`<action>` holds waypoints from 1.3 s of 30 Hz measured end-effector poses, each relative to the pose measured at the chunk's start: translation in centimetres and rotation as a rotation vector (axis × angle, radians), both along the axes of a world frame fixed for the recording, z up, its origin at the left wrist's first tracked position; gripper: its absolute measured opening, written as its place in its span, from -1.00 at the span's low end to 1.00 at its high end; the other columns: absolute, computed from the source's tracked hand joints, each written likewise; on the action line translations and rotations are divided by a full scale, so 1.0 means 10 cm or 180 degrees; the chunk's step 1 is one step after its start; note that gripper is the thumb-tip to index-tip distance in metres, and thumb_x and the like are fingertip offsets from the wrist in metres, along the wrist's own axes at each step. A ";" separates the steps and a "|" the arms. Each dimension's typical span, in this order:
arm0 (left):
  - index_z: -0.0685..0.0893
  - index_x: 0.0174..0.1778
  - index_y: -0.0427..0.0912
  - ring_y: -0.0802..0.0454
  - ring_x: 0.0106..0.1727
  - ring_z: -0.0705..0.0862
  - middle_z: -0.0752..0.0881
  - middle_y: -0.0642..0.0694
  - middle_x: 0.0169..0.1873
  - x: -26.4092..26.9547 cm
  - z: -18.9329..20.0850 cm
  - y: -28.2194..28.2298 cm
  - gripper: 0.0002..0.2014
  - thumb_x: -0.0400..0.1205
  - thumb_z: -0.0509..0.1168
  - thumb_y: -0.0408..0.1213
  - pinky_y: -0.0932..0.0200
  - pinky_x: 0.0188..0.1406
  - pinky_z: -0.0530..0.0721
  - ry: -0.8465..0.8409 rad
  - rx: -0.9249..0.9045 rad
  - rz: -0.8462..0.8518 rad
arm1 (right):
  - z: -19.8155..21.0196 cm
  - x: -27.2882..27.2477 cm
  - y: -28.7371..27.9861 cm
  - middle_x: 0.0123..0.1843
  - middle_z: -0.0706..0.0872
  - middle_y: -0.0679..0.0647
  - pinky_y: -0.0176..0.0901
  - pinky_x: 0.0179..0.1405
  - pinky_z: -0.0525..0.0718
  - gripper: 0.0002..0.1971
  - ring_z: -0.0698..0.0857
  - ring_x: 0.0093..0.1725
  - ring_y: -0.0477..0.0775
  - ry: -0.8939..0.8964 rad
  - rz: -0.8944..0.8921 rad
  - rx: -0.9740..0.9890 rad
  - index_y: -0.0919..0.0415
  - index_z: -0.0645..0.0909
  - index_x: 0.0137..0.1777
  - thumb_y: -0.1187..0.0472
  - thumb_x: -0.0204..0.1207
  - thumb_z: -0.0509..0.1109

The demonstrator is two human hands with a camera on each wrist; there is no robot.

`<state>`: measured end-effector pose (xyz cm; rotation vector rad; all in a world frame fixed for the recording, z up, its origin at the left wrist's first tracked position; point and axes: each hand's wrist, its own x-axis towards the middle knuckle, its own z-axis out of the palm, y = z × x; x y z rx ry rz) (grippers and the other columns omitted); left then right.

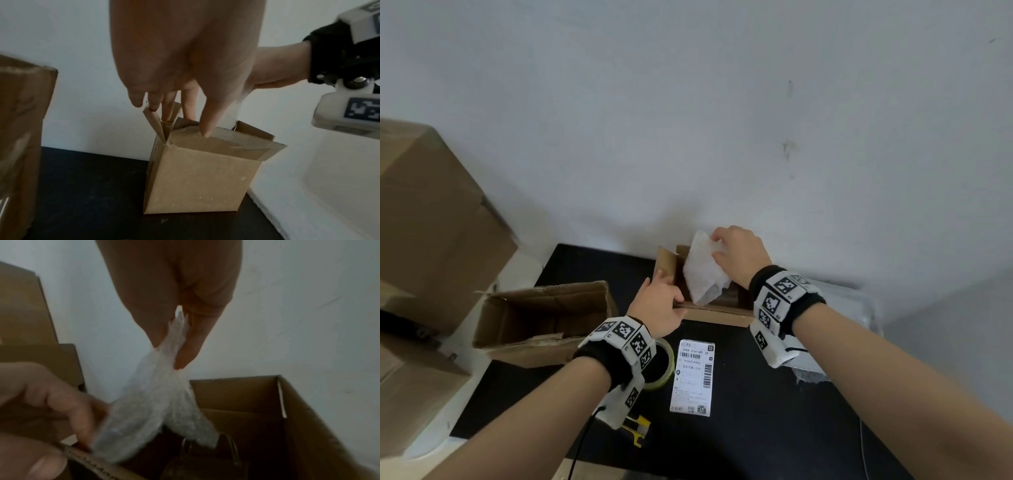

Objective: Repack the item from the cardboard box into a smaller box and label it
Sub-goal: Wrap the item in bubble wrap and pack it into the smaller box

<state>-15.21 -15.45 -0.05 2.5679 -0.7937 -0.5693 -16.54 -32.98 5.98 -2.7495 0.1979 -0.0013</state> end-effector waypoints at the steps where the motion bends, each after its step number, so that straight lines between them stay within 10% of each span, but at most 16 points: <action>1: 0.71 0.14 -0.09 -0.04 0.67 0.00 0.35 -0.08 0.55 -0.01 -0.03 0.01 -0.77 0.64 0.26 -0.14 -0.03 0.62 -0.13 -0.0011 0.0041 -0.0054 | -0.02 0.02 0.06 0.11 0.63 0.15 -0.21 -0.09 0.44 -0.74 0.63 0.04 0.16 -0.0030 0.0055 -0.0068 0.22 0.51 0.24 0.31 0.56 0.27; 15: 0.64 0.08 -0.14 0.00 0.67 0.01 0.31 -0.07 0.58 -0.11 -0.23 0.08 -0.85 0.62 0.28 -0.27 0.17 0.57 -0.20 -0.0310 -0.0470 0.0207 | -0.47 0.18 0.49 -0.04 0.59 0.07 -0.12 -0.08 0.55 -0.89 0.57 -0.09 0.06 0.0342 -0.0668 0.0719 0.12 0.43 -0.11 0.29 0.52 0.33; 24: 0.48 0.23 -0.16 0.05 0.66 0.02 0.25 -0.09 0.59 -0.11 -0.24 0.11 -0.68 0.59 0.35 -0.26 0.20 0.56 -0.02 -0.0277 -0.0724 0.0398 | -0.60 0.12 0.42 0.42 0.55 0.22 -0.01 0.35 0.56 -0.61 0.60 0.32 0.18 0.1451 0.0018 0.0426 0.10 0.50 0.44 0.30 0.64 0.19; 30: 0.47 0.11 -0.13 0.01 0.67 0.03 0.35 -0.11 0.53 -0.12 -0.21 0.14 -0.75 0.58 0.36 -0.27 0.13 0.59 0.08 -0.0205 -0.0701 0.0453 | -0.78 0.22 0.52 0.35 0.59 0.20 -0.08 0.19 0.62 -0.55 0.64 0.22 0.16 0.2413 0.0444 -0.0258 0.21 0.37 0.52 0.36 0.62 0.20; 39: 0.45 0.36 -0.06 0.06 0.52 0.36 0.56 0.00 0.35 -0.09 0.00 -0.03 -0.60 0.59 0.29 -0.26 -0.04 0.65 -0.10 -0.0766 0.0092 -0.0030 | -0.50 0.00 0.31 0.23 0.68 0.10 0.08 0.21 0.64 -0.69 0.68 0.16 0.14 0.1424 0.0441 -0.0103 0.08 0.57 0.32 0.20 0.61 0.21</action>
